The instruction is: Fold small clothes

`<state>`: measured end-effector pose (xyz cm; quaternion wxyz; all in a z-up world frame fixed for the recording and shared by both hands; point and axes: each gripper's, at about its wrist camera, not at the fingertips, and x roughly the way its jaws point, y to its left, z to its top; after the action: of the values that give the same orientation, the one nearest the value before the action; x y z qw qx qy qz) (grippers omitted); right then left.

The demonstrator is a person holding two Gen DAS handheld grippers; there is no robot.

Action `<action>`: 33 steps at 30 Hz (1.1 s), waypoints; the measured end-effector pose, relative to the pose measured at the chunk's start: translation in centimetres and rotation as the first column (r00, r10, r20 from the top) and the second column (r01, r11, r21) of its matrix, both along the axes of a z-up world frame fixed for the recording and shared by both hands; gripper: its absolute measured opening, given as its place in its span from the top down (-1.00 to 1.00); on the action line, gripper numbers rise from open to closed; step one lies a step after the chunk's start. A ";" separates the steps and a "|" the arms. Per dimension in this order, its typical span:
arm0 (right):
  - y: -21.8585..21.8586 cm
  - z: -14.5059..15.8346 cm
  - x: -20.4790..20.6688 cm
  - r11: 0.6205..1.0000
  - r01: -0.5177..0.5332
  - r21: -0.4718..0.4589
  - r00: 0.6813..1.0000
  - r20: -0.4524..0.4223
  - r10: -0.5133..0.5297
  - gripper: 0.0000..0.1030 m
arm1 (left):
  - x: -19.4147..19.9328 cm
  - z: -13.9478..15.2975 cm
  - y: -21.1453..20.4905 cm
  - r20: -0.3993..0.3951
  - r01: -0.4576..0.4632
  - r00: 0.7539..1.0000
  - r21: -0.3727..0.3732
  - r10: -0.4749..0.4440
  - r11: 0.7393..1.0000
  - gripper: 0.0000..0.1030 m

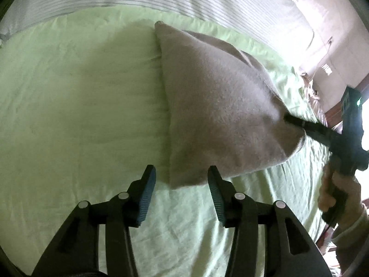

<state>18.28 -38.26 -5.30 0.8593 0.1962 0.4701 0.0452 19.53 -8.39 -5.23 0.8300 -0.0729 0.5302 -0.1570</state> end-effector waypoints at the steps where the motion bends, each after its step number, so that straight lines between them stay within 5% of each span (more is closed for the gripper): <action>1: 0.2 -0.5 -0.4 0.999 -0.011 -0.033 1.000 -0.016 0.011 -0.11 | -0.1 0.0 0.1 -0.002 0.004 1.000 0.004 -0.004 1.000 0.08; 4: -0.1 -2.1 -1.7 0.994 -0.015 -0.104 0.998 -0.061 0.009 -0.12 | -0.2 -0.3 0.3 -0.014 0.004 1.000 0.001 -0.004 1.000 0.08; 13: -0.6 -1.7 -2.3 0.997 0.005 -0.072 0.999 -0.051 -0.009 -0.18 | 1.0 -1.2 -0.5 -0.014 -0.014 1.000 -0.011 0.014 1.000 0.03; 17: -0.3 -3.2 -1.9 0.989 -0.022 -0.145 0.997 -0.081 0.011 -0.21 | 1.6 -3.7 -2.0 -0.063 0.008 0.998 0.097 -0.002 0.995 -0.01; 21: -1.8 -2.4 -2.3 0.998 0.015 -0.062 0.996 -0.082 -0.020 -0.23 | 1.4 -3.0 -2.2 -0.051 0.032 0.998 0.114 -0.026 0.993 0.03; 25: -2.5 -0.4 -2.7 1.000 0.029 0.006 1.000 -0.006 -0.029 -0.26 | 2.0 -0.6 -1.2 -0.031 0.007 0.999 0.024 -0.007 1.000 0.00; 33: -3.0 -0.9 2.0 0.985 0.046 0.164 0.998 0.027 -0.051 -0.26 | 7.5 0.6 -1.2 -0.065 -0.063 0.996 -0.071 0.059 0.995 -0.42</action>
<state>20.29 -41.22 -6.18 0.8485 0.2767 0.4463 0.0657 27.02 -9.57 -4.62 0.8141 -0.1242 0.5476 -0.1485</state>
